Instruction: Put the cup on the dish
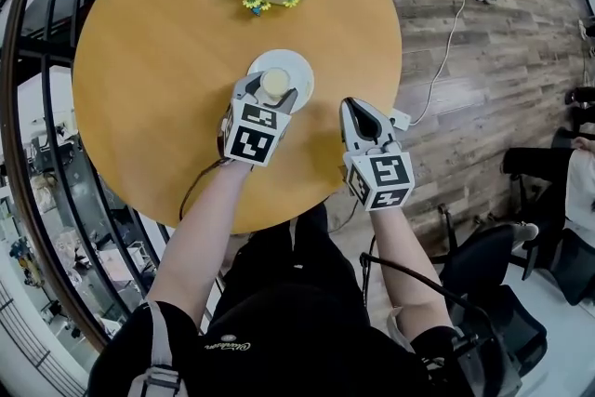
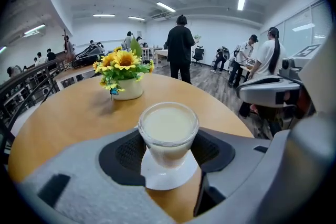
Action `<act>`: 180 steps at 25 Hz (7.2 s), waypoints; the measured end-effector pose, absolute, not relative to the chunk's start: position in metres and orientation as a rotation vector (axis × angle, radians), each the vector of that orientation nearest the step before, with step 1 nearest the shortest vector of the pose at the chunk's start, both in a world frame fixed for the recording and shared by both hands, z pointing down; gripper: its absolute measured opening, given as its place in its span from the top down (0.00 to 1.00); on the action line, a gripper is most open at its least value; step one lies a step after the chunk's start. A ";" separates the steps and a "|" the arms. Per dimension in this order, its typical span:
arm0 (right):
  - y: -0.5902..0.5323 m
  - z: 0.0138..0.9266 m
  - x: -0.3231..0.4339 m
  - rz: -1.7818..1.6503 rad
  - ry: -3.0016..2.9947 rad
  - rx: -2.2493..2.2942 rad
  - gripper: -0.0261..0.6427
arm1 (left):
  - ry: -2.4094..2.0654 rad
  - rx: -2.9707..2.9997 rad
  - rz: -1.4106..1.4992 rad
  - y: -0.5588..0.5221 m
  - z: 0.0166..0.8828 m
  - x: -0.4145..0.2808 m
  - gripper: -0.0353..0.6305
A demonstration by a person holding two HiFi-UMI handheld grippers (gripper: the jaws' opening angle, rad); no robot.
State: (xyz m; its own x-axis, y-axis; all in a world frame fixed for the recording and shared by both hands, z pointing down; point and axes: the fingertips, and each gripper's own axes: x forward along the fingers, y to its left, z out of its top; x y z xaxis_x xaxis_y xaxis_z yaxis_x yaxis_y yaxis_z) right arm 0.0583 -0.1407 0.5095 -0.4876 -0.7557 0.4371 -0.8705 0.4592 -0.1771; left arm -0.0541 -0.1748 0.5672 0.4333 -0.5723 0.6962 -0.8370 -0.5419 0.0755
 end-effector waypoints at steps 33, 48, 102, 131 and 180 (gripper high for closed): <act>-0.138 0.534 0.076 0.629 -2.365 1.425 0.96 | -1.237 2.253 0.966 -0.201 0.605 -0.058 0.56; -0.134 0.537 0.072 0.635 -2.360 1.426 0.96 | -1.268 2.274 0.950 -0.198 0.605 -0.060 0.56; -0.124 0.543 0.078 0.655 -2.346 1.443 0.96 | -1.262 2.235 0.894 -0.184 0.612 -0.063 0.46; -0.118 0.387 0.088 0.335 -2.489 1.568 0.96 | -1.340 2.541 0.551 -0.144 0.408 -0.014 0.87; -0.098 0.281 0.077 0.077 -2.597 1.538 0.96 | -1.345 2.755 0.321 -0.118 0.293 0.013 0.87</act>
